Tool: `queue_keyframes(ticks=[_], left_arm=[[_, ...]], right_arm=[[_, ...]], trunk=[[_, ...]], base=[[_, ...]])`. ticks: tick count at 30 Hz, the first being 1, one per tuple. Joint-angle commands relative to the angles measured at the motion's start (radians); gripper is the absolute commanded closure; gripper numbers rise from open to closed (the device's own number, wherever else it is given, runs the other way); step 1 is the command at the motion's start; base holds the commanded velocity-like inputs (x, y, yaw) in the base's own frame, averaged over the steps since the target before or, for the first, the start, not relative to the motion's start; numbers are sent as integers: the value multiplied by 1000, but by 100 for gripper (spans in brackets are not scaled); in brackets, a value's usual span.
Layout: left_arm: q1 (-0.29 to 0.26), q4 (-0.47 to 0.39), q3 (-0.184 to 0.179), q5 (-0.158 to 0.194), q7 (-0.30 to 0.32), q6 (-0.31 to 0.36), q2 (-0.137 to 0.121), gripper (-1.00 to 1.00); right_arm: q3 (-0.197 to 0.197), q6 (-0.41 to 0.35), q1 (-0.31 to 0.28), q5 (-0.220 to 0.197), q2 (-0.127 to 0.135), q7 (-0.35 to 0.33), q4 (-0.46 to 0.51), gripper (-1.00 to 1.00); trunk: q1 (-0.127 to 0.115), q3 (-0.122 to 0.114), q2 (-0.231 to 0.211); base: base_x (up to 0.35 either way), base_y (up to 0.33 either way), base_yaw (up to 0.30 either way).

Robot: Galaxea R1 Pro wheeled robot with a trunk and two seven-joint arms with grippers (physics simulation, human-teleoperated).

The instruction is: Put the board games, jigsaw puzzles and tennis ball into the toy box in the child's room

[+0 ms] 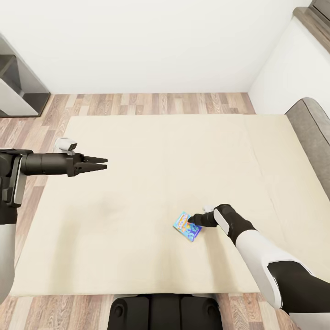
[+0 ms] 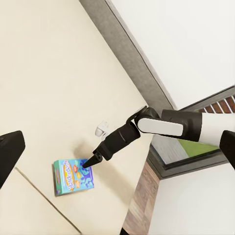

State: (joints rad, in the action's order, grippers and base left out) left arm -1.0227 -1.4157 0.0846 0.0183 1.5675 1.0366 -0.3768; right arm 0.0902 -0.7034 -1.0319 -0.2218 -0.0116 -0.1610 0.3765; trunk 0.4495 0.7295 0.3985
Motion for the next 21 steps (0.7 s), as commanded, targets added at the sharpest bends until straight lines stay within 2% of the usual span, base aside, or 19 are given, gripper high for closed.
queue_keyframes(ticks=[1, 21], left_arm=[[0, 0, 0, 0, 3, 11, -1, -100], [0, 0, 0, 0, 3, 11, -1, -100]], right_arm=[[8, -4, 0, -10, 1, 3, 1, -100], [8, -4, 0, -11, -1, 3, 1, -100]], trunk=[[1, 1, 2], [1, 1, 2]], base=[[0, 27, 0], [0, 32, 0]])
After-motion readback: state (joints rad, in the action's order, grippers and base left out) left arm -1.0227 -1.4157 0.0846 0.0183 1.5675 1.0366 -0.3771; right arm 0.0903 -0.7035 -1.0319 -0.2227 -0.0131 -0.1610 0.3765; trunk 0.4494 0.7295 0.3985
